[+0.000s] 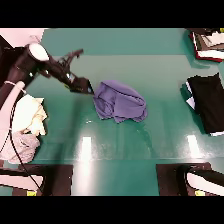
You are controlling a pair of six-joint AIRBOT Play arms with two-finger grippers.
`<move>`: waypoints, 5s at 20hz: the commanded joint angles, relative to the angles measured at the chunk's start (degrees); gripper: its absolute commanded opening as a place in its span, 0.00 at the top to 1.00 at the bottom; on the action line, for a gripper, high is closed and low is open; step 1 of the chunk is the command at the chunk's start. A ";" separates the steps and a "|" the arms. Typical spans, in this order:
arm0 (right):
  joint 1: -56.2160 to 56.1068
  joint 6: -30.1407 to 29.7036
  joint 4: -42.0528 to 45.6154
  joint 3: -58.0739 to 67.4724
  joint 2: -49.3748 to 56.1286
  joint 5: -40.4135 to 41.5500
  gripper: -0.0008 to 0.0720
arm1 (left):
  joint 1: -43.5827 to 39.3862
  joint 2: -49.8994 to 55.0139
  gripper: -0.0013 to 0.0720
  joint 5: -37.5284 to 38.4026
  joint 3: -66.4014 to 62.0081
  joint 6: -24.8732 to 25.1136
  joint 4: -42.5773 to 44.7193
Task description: Fold the shirts.
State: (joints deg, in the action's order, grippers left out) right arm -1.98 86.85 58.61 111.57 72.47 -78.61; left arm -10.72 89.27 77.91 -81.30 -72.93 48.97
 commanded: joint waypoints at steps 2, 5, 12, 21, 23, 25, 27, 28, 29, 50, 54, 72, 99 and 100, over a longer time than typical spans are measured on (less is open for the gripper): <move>-0.07 0.02 -0.02 0.02 0.02 0.00 0.97 | 0.70 -0.46 0.24 -14.23 16.85 1.38 -7.02; -0.07 0.02 -0.04 0.02 0.02 0.00 0.96 | 0.57 -0.20 0.24 -19.56 21.16 1.38 -9.16; -0.07 0.04 -0.11 0.02 0.00 -0.20 0.96 | -5.66 0.02 0.24 -29.66 21.77 0.90 -9.35; -0.46 0.09 0.00 -10.71 -0.83 -12.83 0.96 | -4.20 -1.29 0.95 -24.37 14.97 1.18 -8.17; -1.68 0.09 0.02 -20.06 -2.36 -11.63 0.96 | -2.58 -3.28 0.95 -21.22 10.78 1.16 -3.85; -3.74 0.09 -0.09 -30.71 -4.13 -7.32 0.93 | -1.68 -5.84 0.95 -19.58 7.80 1.25 -0.81; -6.45 0.09 -0.48 -40.76 -4.68 -1.97 0.13 | -1.49 -7.69 0.95 -19.37 6.36 1.38 1.40; -7.82 0.09 -1.22 -44.50 -4.33 0.70 0.08 | -1.49 -8.28 0.95 -19.30 6.23 1.38 1.62; -9.57 0.09 -2.67 -47.93 -3.56 4.13 0.08 | -1.49 -8.39 0.95 -19.12 6.25 1.36 1.62; 6.86 0.04 11.87 -29.38 -23.65 7.98 0.97 | 5.64 -23.85 0.95 0.37 -26.36 1.42 13.81; 11.17 0.04 11.87 -20.55 -27.15 1.03 0.97 | 5.64 -29.62 0.95 5.51 -36.61 1.16 13.75; 6.23 1.11 2.56 -34.84 4.35 -7.02 0.97 | 5.64 -17.92 0.95 5.16 6.10 4.48 9.18; 5.20 -1.05 2.49 -26.12 7.80 4.13 0.32 | 20.39 -5.29 0.30 -21.51 23.71 10.12 -7.58; 5.25 -1.05 2.54 -27.80 6.67 4.68 0.32 | 20.15 -4.42 0.30 -21.57 23.80 11.61 -9.49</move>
State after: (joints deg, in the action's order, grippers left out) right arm 3.46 86.00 61.12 86.96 81.60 -74.37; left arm 9.47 83.96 61.21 -61.43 -65.63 46.87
